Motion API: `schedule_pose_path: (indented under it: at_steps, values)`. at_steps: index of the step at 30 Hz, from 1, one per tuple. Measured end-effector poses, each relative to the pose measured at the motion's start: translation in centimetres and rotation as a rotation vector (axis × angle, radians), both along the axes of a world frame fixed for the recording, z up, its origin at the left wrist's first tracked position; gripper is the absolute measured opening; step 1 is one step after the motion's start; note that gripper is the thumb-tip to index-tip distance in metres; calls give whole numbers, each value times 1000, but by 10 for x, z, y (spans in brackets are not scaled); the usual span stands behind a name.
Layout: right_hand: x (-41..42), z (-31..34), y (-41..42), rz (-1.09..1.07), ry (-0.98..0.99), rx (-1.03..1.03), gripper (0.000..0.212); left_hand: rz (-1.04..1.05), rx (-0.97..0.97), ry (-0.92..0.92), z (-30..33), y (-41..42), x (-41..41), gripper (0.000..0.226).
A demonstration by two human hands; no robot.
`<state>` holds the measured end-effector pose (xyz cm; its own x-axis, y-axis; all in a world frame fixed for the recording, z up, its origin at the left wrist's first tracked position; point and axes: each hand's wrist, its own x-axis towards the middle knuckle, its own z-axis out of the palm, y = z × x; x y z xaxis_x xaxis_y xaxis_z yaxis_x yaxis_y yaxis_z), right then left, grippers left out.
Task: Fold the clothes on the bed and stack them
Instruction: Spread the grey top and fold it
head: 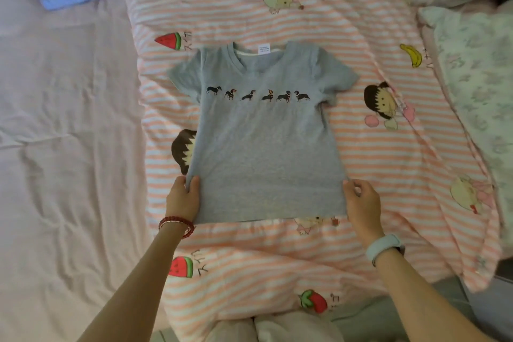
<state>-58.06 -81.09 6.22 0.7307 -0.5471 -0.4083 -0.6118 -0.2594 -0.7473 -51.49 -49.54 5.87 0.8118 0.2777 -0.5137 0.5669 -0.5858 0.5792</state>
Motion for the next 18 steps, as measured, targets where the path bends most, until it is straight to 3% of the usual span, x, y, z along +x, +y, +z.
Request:
schedule_pose_path:
  at_steps: [3,6,12,16,18]
  values:
    - [-37,-10,0,171,166,-81,29,-41,76,129,-10,6,-31,34]
    - [-59,-15,2,124,202,-23,40,14,-51,154,-18,9,-58,43]
    - [-61,-14,7,29,112,16,15,359,-280,50,-19,9,-77,24]
    - [-66,-15,3,29,70,-32,7,327,-115,-58,-14,7,-81,16]
    - [-75,-21,1,106,166,-64,9,231,44,17,-17,10,-88,18]
